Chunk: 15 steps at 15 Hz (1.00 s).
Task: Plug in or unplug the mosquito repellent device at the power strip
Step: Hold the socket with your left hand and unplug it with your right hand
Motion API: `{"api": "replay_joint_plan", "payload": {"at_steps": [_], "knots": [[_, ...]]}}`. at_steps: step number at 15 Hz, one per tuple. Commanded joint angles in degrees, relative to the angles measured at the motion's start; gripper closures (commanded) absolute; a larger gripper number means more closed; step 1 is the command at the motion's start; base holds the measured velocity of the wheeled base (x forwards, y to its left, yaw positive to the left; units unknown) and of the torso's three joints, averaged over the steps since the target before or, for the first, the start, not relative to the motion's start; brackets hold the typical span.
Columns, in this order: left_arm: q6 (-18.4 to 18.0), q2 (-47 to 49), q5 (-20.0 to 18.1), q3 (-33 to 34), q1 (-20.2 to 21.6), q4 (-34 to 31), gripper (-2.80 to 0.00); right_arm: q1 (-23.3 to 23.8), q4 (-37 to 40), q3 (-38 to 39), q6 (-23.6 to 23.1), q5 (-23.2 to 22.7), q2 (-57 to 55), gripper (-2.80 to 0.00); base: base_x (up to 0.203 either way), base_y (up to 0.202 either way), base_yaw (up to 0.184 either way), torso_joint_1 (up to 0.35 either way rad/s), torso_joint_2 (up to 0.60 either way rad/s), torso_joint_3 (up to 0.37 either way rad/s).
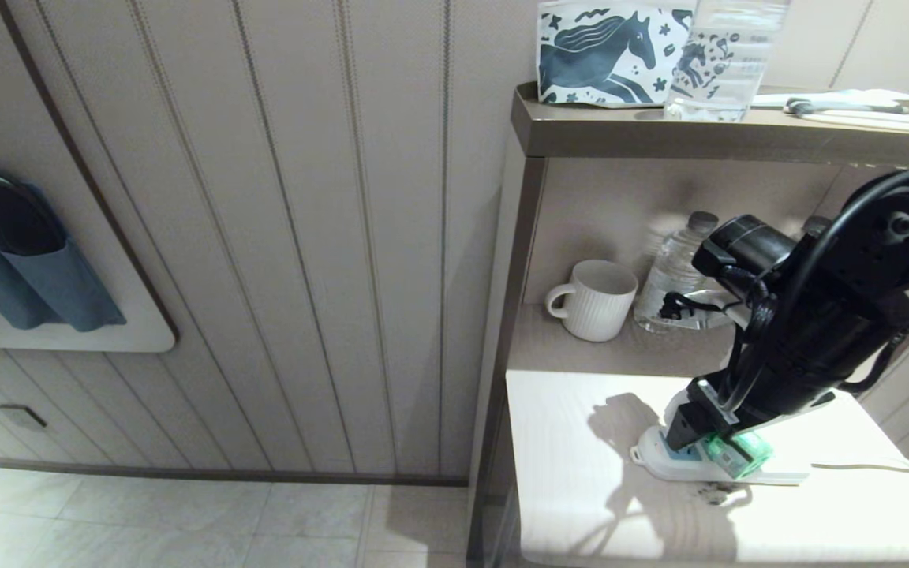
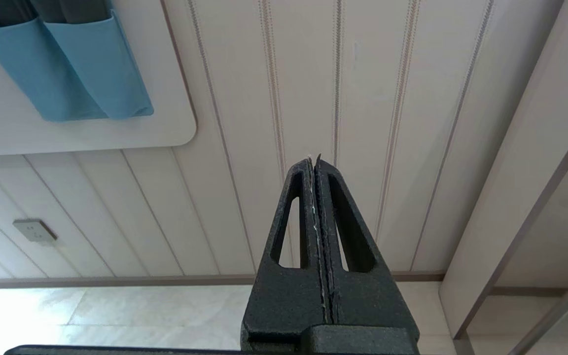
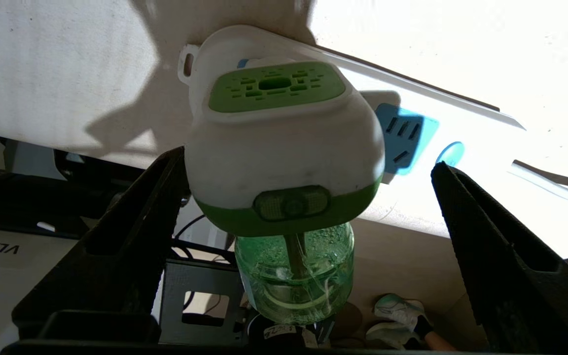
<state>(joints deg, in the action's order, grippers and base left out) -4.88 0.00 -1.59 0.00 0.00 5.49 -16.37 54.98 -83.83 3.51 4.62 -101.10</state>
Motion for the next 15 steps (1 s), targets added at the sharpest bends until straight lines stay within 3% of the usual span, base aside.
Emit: {"api": "replay_joint_plan", "payload": {"at_steps": [1,9,10,15], "knots": [[0.0,0.0,0.0,0.0,0.0,0.1,0.00,-0.1,0.2,-0.4,0.0,0.0,-0.3,-2.80,0.000,0.000,0.000,0.000,0.00,0.000],[0.0,0.0,0.0,0.0,0.0,0.1,0.00,0.0,-1.4,-0.1,0.0,0.1,-2.2,-2.80,0.000,0.000,0.000,0.000,0.00,0.000],[0.0,0.0,0.0,0.0,0.0,0.1,0.00,0.0,-1.4,-0.3,0.0,0.2,-2.3,0.00,0.000,0.000,0.000,0.000,0.00,0.000],[0.0,0.0,0.0,0.0,0.0,0.1,0.00,-0.1,-1.1,0.6,-0.5,0.3,-2.0,0.00,0.000,0.000,0.000,0.000,0.00,0.000]]}}
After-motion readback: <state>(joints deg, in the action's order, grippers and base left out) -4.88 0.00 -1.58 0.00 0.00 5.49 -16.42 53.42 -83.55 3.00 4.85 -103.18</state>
